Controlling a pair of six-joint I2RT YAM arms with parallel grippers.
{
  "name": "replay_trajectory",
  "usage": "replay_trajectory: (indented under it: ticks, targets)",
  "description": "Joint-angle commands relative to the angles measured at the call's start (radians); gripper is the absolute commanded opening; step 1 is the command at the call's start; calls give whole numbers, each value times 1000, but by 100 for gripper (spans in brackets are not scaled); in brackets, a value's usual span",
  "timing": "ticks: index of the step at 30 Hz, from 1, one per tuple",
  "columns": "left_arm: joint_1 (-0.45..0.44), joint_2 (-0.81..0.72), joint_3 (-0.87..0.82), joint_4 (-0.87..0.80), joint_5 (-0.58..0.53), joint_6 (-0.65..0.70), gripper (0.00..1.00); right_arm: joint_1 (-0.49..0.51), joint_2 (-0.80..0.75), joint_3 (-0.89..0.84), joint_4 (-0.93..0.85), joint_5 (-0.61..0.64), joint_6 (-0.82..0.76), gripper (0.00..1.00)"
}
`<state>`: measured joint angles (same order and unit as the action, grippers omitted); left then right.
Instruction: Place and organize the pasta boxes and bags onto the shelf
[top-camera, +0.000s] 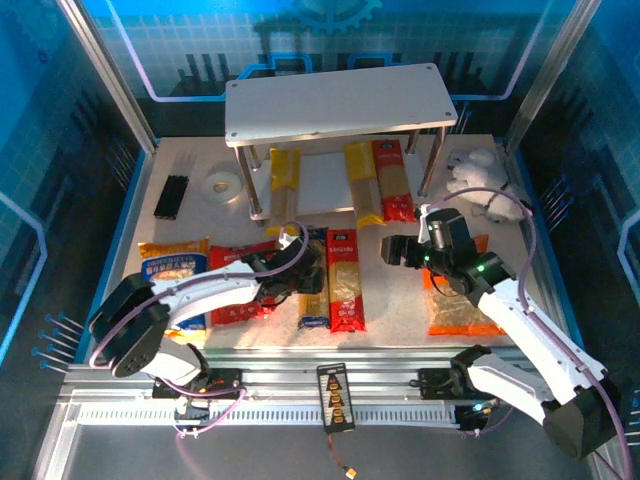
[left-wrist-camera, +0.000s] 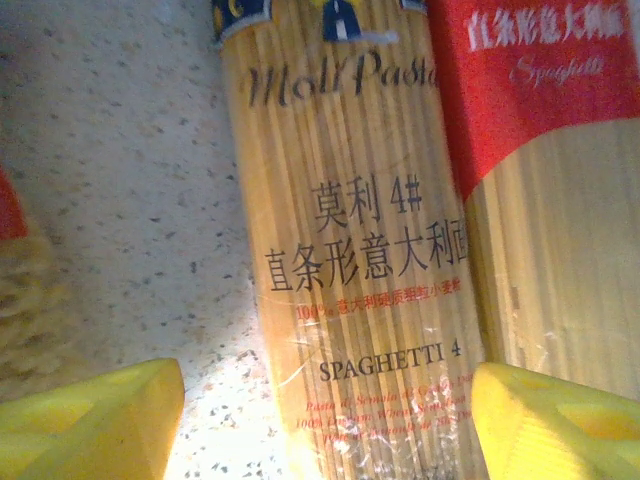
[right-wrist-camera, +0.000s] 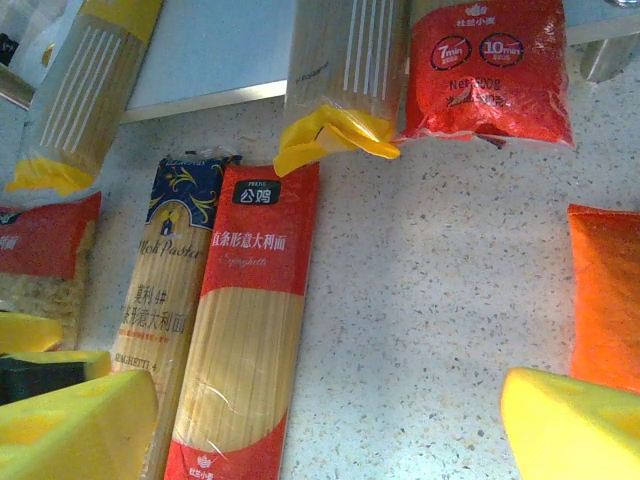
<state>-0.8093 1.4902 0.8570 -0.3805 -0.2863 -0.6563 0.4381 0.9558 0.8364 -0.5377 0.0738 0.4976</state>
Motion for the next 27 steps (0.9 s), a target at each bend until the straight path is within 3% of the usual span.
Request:
replay_trajectory:
  ticks: [1, 12, 20, 23, 27]
  targets:
    - [-7, 60, 6, 50, 58, -32, 78, 5, -26, -11, 4, 2, 6, 90]
    - [-6, 165, 34, 91, 94, -43, 84, 3, -51, -22, 2, 11, -2, 92]
    - [-5, 230, 48, 110, 135, -49, 83, -6, -55, -28, 9, 7, -8, 92]
    - [-6, 253, 60, 103, 144, -44, 77, -11, -56, -28, 10, 3, -10, 92]
    - [-6, 267, 73, 91, 150, -36, 51, -17, -60, -30, 8, 0, -11, 92]
